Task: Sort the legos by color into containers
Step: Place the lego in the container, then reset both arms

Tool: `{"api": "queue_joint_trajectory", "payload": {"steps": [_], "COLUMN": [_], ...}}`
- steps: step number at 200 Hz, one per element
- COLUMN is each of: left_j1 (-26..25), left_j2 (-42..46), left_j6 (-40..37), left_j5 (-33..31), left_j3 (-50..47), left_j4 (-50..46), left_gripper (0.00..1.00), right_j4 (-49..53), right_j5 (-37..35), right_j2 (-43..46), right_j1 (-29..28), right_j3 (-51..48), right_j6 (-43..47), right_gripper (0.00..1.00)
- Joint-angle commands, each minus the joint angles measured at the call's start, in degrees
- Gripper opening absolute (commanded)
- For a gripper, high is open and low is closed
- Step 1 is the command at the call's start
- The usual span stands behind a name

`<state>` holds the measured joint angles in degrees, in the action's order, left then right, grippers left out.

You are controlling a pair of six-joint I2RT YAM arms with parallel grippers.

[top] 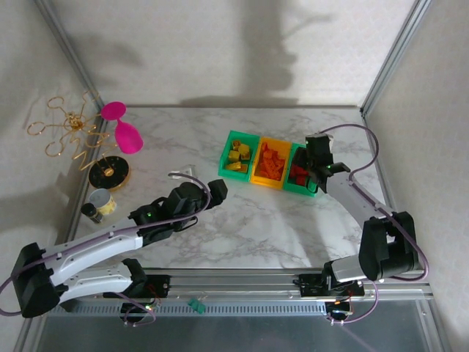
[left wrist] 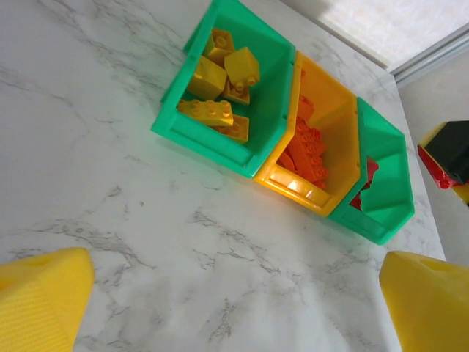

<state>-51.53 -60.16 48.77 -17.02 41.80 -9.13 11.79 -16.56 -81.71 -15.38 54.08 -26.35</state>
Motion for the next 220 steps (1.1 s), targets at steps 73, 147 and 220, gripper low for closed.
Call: {"api": "queue_joint_trajectory", "payload": {"steps": [73,147,220], "left_j1": [0.55,9.41,31.59], "left_j2": [-0.27,0.48,0.3], "left_j6": [-2.35,-9.03,-32.92], "left_j5": [-0.53,-17.82,-29.7], "left_j3": [-0.97,2.34,-11.26], "left_j4": [3.54,-1.01,25.72], "left_gripper": [1.0,1.0,1.0], "right_j4": [-0.59,-4.89,-43.43], "right_j5": [-2.26,-8.85,-16.12], "right_j2": [-7.48,5.81,13.61], "right_j1": [1.29,5.49,10.53], "right_j3": [6.2,-2.54,-31.86], "right_j6": [2.99,1.72,13.08], "right_gripper": [0.84,0.98,0.99]}}
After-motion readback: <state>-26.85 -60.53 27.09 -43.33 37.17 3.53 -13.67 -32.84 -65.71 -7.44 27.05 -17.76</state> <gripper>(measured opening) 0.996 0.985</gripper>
